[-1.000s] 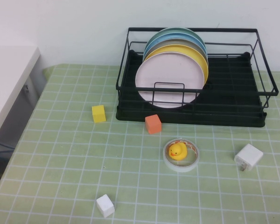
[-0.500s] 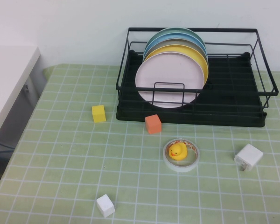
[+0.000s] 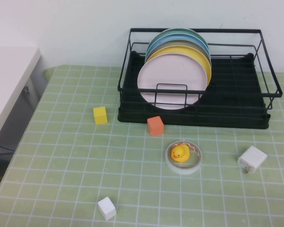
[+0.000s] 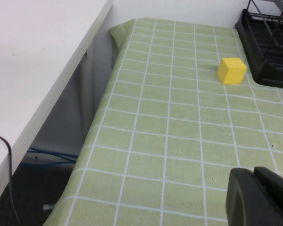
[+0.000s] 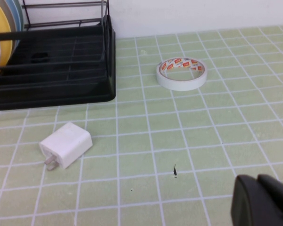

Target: Place plate on rack

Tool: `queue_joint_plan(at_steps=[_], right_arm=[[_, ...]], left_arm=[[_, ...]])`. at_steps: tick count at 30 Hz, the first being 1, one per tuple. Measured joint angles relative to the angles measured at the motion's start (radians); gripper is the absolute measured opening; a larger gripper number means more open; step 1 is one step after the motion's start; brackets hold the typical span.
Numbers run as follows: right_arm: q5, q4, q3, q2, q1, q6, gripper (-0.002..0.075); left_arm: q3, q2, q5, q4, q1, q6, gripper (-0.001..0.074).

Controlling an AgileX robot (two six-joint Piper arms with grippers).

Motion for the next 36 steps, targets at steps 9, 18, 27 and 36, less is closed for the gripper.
queue_joint_plan(at_steps=[9,18,27,36], right_arm=[[0.0,0.0,0.0,0.0,0.0,0.0,-0.0002],[0.0,0.0,0.0,0.0,0.0,0.0,-0.0002],[0.0,0.0,0.0,0.0,0.0,0.0,-0.0002],[0.0,0.0,0.0,0.0,0.0,0.0,-0.0002]], left_arm=[[0.0,-0.002,0.0,-0.002,-0.108,0.003,-0.0001],[0.0,-0.002,0.0,-0.002,-0.116,0.003,-0.0001],[0.0,-0.002,0.0,-0.002,-0.115,0.003,-0.0001],[0.0,-0.002,0.0,-0.002,-0.114,0.003,-0.0001]])
